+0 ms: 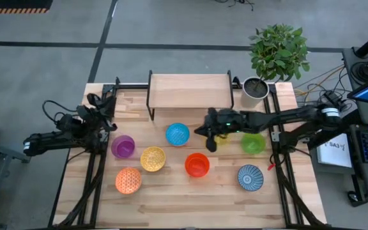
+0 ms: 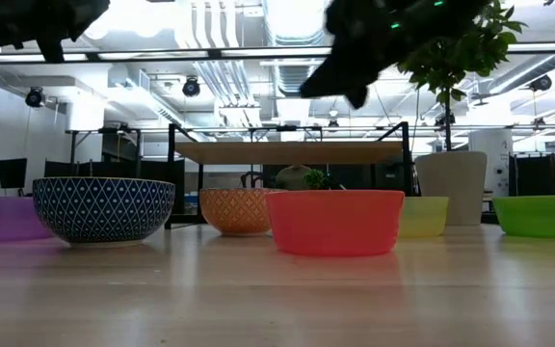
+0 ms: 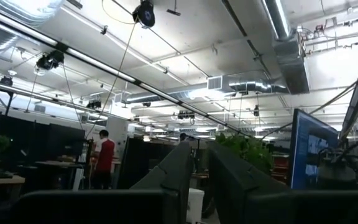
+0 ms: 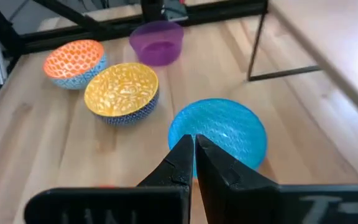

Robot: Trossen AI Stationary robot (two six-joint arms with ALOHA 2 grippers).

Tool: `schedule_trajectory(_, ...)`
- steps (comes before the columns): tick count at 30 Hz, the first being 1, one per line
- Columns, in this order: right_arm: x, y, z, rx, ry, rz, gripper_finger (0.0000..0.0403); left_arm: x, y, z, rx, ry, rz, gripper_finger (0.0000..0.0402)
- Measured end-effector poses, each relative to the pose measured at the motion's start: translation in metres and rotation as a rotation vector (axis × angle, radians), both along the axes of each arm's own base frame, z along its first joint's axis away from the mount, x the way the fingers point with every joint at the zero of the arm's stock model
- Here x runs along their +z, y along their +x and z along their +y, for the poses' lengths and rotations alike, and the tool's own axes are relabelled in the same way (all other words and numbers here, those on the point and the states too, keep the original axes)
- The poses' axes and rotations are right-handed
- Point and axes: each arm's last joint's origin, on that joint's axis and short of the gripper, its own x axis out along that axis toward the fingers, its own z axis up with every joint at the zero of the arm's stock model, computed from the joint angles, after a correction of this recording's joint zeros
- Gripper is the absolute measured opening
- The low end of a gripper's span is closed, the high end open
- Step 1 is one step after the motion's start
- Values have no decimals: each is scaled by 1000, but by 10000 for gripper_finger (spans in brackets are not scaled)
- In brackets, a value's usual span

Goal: Place and stack bowls onto a shelf
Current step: Put the yellow bowl on the shelf

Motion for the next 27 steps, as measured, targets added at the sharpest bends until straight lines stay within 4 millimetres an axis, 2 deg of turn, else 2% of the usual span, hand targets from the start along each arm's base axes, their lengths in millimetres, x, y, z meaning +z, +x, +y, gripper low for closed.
schedule_trajectory(4,6,29,0,53,8,-19,9,0,1,0,1,-1,16,39)
schedule_trajectory(10,4,70,1,118,-15,71,9,0,-1,0,40,48,40,39)
schedule_trajectory(15,0,99,13,199,-94,106,9,1,-2,0,74,87,59,39)
schedule_trajectory(21,-13,123,33,302,-183,113,9,3,-4,0,76,89,36,39)
schedule_trajectory(27,-29,142,35,310,-203,125,9,5,-5,-1,79,92,30,39)
